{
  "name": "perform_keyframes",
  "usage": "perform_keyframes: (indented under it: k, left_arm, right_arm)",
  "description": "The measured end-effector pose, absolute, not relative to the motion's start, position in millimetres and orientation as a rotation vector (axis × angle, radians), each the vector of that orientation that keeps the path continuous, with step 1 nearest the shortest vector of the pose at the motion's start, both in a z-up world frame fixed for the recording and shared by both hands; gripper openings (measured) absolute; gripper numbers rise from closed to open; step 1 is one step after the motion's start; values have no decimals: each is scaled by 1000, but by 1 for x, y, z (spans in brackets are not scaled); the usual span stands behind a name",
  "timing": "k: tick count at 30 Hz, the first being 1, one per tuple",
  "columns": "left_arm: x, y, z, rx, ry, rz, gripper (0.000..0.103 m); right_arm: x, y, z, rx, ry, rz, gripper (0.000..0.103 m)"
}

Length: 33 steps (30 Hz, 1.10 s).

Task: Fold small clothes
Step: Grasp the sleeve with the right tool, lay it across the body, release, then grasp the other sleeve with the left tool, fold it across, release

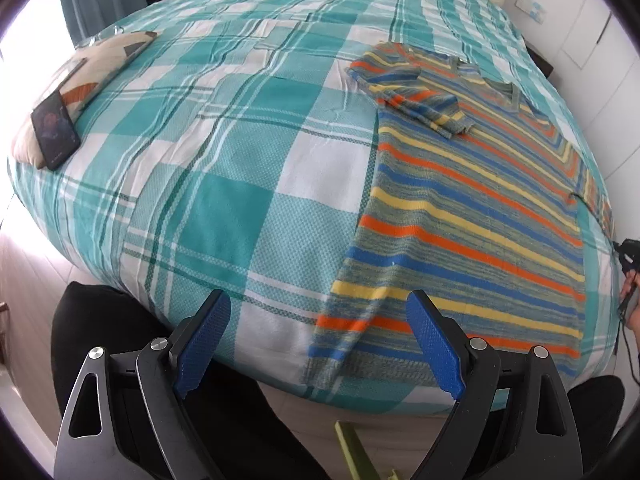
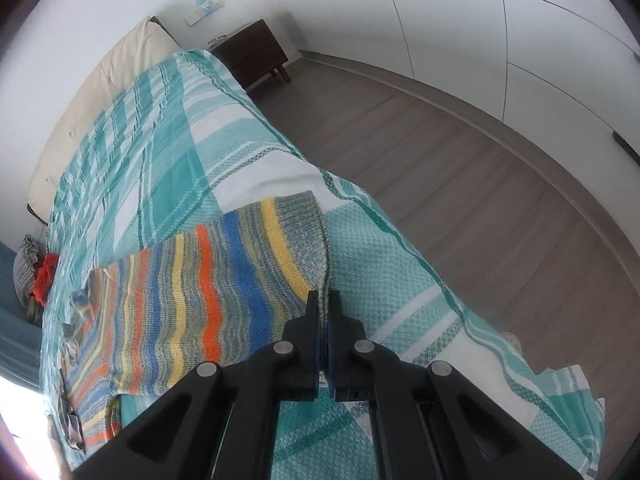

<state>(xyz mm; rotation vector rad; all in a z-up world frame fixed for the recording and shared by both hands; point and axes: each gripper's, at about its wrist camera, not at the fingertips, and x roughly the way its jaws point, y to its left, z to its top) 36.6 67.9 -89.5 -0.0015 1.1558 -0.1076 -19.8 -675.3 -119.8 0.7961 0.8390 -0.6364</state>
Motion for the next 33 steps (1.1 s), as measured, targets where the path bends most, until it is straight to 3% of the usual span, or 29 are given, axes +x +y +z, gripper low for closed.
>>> perform_keyframes:
  k: [1, 3, 4, 5, 7, 12, 15, 18, 19, 21, 23, 28, 33]
  left_arm:
    - [39, 69, -88, 20, 1148, -111, 91]
    - [48, 69, -78, 75, 1113, -117, 91]
    - [54, 68, -70, 101, 1084, -121, 91]
    - [61, 65, -60, 122, 1049, -129, 91]
    - [81, 54, -38, 146, 970, -157, 91]
    - [136, -12, -14, 226, 809, -328, 98]
    - [172, -70, -56, 361, 899, -498, 98]
    - [203, -108, -112, 461, 1013, -538, 91]
    - [211, -115, -130, 483, 1054, -521, 87]
    - [227, -120, -156, 478, 1117, -496, 63]
    - [239, -108, -155, 380, 1113, -473, 9]
    - [280, 12, -98, -116, 1019, -269, 9]
    - [319, 137, -110, -298, 1051, 76, 8]
  right_arm:
    - [-20, -675, -120, 782, 845, -623, 1]
    - [-23, -671, -115, 725, 846, -581, 13]
    - [-26, -669, -113, 706, 847, -564, 30]
    - [-32, -667, -110, 689, 849, -559, 57]
    - [-49, -661, -100, 640, 833, -569, 79]
    - [-100, -629, -67, 490, 787, -631, 79]
    - [-124, -597, -47, 521, 733, -552, 79]
    - [-130, -554, -36, 522, 710, -435, 79]
    - [-130, -540, -34, 518, 708, -400, 79]
    - [-130, -512, -36, 515, 709, -343, 79]
    - [-131, -486, -40, 498, 717, -304, 79]
    - [-123, -444, -60, 443, 772, -228, 79]
    - [-116, -441, -72, 463, 790, -216, 79]
